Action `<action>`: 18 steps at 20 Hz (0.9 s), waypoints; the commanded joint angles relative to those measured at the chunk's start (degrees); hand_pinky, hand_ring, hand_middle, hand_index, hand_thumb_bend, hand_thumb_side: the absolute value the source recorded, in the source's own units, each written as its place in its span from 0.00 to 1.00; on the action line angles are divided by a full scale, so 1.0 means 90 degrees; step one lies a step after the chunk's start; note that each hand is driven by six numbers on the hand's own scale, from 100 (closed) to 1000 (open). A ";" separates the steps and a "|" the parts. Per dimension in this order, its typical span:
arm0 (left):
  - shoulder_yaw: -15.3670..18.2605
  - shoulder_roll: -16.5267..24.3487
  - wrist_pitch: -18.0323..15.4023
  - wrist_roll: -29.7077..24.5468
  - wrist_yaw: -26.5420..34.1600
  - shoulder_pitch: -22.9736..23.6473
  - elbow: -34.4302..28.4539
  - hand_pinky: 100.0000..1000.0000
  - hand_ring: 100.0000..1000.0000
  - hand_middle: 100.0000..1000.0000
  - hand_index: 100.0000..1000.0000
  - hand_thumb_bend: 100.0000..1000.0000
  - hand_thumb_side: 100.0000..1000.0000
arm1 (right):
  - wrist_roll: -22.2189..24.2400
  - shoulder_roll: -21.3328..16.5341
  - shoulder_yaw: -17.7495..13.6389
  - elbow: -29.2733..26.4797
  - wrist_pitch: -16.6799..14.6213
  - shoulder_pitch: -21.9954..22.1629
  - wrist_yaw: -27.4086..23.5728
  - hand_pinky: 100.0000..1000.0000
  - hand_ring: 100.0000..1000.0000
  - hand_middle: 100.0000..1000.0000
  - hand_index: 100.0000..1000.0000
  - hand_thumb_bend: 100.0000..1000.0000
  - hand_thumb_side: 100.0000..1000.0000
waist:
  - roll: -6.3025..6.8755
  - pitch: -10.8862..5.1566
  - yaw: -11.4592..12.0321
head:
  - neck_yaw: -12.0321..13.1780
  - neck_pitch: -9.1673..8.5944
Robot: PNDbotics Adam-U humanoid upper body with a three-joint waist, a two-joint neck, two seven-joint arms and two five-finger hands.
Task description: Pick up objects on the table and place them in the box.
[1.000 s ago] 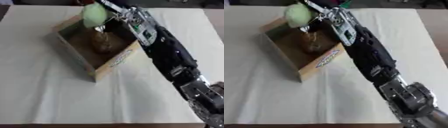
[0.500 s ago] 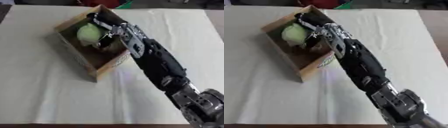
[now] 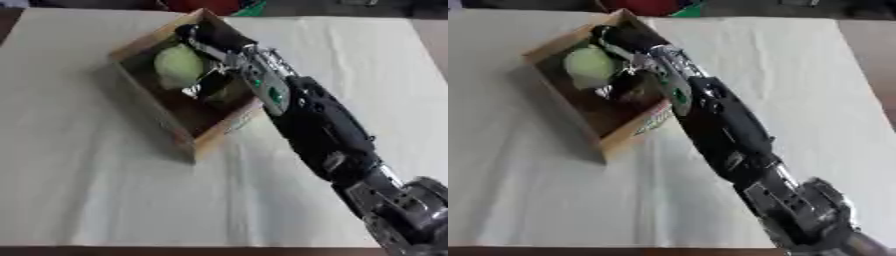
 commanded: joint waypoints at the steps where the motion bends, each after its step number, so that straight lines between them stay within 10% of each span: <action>1: 0.0071 0.0074 0.0051 0.0017 -0.0010 -0.0052 -0.0105 0.65 0.73 0.74 0.84 0.62 0.91 | 0.0269 -0.0193 -0.0119 -0.0203 -0.0297 -0.0199 0.0153 0.93 1.00 0.98 1.00 0.51 0.98 | 0.0038 -0.0148 -0.0009 | 0.0028 0.0020; 8: 0.0082 0.0069 0.0079 0.0059 0.0004 -0.0040 -0.0105 0.64 0.73 0.74 0.83 0.62 0.91 | 0.0708 -0.0272 -0.0379 -0.0328 -0.0617 -0.0246 0.0138 0.99 1.00 1.00 1.00 0.67 0.96 | 0.0061 -0.0178 -0.0036 | 0.0049 0.0018; 18: 0.0094 0.0106 0.0090 0.0131 0.0016 0.0042 -0.0105 0.64 0.72 0.74 0.84 0.61 0.91 | 0.0614 -0.0619 -0.0468 -0.0916 -0.0537 -0.0356 -0.0288 0.96 1.00 1.00 1.00 0.60 0.98 | 0.0089 -0.0247 -0.0115 | 0.0143 0.0048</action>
